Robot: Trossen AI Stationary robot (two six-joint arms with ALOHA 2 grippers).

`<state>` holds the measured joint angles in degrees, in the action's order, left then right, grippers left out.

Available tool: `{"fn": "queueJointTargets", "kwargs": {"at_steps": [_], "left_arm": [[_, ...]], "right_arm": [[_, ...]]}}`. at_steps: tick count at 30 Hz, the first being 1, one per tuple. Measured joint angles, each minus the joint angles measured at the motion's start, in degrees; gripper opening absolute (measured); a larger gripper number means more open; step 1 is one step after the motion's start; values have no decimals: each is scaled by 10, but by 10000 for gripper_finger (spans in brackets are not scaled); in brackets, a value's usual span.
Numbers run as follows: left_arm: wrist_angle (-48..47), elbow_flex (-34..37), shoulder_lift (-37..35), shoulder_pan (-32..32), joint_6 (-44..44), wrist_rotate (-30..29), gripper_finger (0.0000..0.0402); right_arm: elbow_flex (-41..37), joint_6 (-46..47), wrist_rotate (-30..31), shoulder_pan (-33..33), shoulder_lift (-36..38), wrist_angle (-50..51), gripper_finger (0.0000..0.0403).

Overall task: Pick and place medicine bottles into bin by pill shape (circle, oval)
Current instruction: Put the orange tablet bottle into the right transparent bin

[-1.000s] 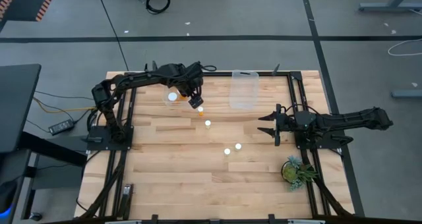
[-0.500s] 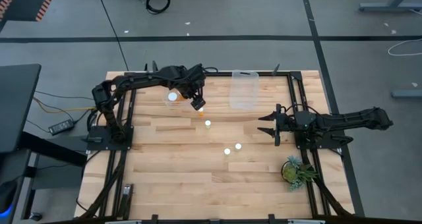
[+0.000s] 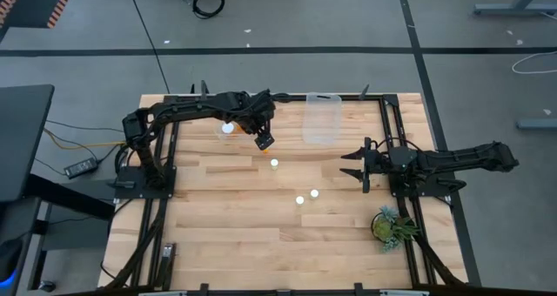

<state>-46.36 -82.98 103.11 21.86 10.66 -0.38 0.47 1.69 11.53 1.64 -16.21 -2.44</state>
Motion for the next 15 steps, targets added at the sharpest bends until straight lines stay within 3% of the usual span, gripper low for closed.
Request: {"fn": "queueJointTargets", "kwargs": {"at_steps": [15], "left_arm": [[18, 0, 35, -19, -23, 0, 284]], "right_arm": [[0, 0, 0, 0, 0, 0, 216]]}}
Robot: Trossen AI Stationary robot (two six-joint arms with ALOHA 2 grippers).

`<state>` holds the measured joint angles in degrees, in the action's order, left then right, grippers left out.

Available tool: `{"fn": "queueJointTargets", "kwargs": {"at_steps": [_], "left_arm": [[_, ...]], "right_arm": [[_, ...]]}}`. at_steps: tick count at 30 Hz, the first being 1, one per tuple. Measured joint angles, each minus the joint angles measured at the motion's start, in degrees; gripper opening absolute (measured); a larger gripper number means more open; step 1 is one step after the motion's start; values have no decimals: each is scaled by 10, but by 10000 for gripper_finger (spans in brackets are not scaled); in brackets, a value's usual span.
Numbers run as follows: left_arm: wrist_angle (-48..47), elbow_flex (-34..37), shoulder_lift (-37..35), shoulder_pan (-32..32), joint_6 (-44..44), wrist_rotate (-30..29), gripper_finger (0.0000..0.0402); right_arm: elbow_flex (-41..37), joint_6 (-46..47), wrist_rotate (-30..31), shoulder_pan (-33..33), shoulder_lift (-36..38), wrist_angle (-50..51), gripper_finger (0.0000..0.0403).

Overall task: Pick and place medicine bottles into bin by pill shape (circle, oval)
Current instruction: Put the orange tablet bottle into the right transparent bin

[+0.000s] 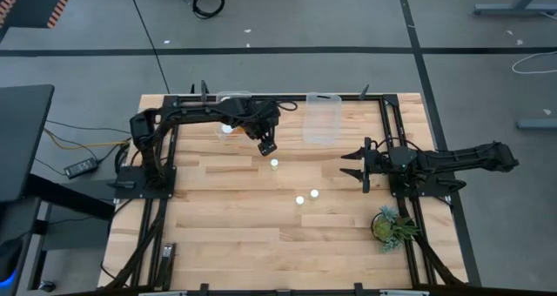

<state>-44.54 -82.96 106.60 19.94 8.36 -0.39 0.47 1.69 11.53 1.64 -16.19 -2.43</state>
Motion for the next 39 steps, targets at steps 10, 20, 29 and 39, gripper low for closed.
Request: {"fn": "queueJointTargets", "kwargs": {"at_steps": [10, 20, 29, 39], "left_arm": [[2, 0, 37, -3, -15, 0, 284], [3, 0, 41, -3, -13, 0, 284], [3, 0, 41, -3, -13, 0, 284], [-1, 0, 63, -7, -21, 1, 284]], "right_arm": [[0, 0, 0, 0, 0, 0, 216], [0, 0, 0, 0, 0, 0, 216], [0, 0, 0, 0, 0, 0, 216], [0, 0, 0, 0, 0, 0, 216]]}}
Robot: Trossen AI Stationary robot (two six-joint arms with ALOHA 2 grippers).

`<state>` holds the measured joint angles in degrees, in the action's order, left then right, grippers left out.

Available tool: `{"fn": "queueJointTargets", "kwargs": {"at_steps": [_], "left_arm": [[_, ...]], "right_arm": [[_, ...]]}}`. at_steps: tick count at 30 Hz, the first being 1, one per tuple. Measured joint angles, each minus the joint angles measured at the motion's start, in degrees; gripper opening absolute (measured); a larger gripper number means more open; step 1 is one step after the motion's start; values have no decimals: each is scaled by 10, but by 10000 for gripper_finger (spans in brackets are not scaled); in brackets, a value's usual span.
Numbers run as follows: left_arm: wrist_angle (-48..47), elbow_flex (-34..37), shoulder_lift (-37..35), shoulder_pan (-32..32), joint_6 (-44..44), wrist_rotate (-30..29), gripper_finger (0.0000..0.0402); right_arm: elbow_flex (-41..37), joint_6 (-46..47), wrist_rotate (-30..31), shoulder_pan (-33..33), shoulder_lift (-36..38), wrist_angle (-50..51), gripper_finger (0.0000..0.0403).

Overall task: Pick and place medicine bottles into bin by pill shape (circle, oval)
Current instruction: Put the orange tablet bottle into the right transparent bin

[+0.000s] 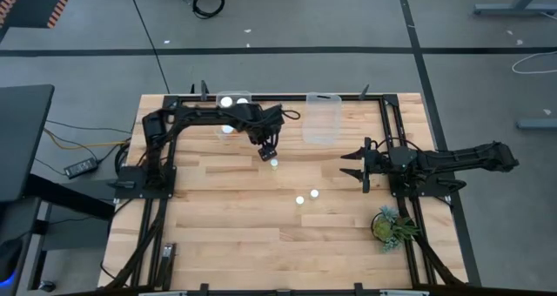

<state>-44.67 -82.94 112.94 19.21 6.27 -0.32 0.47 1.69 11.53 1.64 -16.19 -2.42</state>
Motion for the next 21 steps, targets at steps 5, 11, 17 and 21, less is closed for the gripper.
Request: {"fn": "queueJointTargets", "kwargs": {"at_steps": [5, 11, 17, 21], "left_arm": [[10, 0, 11, -2, -10, 1, 280], [4, 0, 12, -2, -10, 1, 268], [3, 0, 12, -2, -10, 1, 254], [3, 0, 12, -2, -11, 1, 242]], "right_arm": [[0, 0, 0, 0, 0, 0, 216], [0, 0, 0, 0, -2, 0, 216], [0, 0, 0, 0, -3, 0, 216], [0, 0, 0, 0, -3, 0, 216]]}}
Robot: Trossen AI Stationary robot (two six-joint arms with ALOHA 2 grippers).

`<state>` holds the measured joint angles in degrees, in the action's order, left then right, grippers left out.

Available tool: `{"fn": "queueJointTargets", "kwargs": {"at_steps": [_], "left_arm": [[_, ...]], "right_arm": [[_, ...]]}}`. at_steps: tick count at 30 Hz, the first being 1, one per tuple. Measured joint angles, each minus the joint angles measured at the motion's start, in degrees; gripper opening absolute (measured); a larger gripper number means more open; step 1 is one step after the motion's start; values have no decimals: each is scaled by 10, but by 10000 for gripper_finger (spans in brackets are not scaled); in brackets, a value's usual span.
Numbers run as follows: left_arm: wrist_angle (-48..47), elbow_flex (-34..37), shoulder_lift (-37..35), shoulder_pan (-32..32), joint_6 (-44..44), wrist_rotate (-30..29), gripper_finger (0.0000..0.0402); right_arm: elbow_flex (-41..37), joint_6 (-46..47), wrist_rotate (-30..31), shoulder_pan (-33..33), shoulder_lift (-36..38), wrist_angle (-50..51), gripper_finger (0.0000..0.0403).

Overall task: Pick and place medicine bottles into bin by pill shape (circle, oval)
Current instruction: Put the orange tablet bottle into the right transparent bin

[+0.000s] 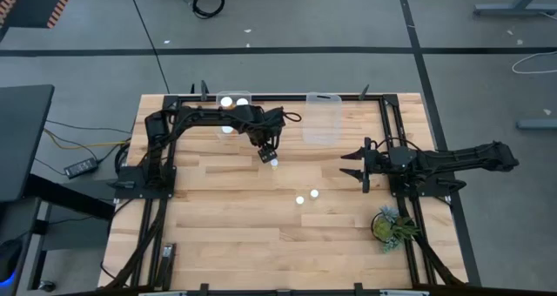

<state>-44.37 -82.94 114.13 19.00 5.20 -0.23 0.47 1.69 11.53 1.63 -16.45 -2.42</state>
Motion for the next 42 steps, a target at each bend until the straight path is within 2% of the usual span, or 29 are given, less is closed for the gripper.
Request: {"fn": "queueJointTargets", "kwargs": {"at_steps": [30, 42], "left_arm": [[0, 0, 0, 0, -14, 0, 128], [0, 0, -1, 0, -21, 0, 128]], "right_arm": [[0, 0, 0, 0, 0, 0, 216], [0, 0, 0, 0, 0, 0, 216]]}}
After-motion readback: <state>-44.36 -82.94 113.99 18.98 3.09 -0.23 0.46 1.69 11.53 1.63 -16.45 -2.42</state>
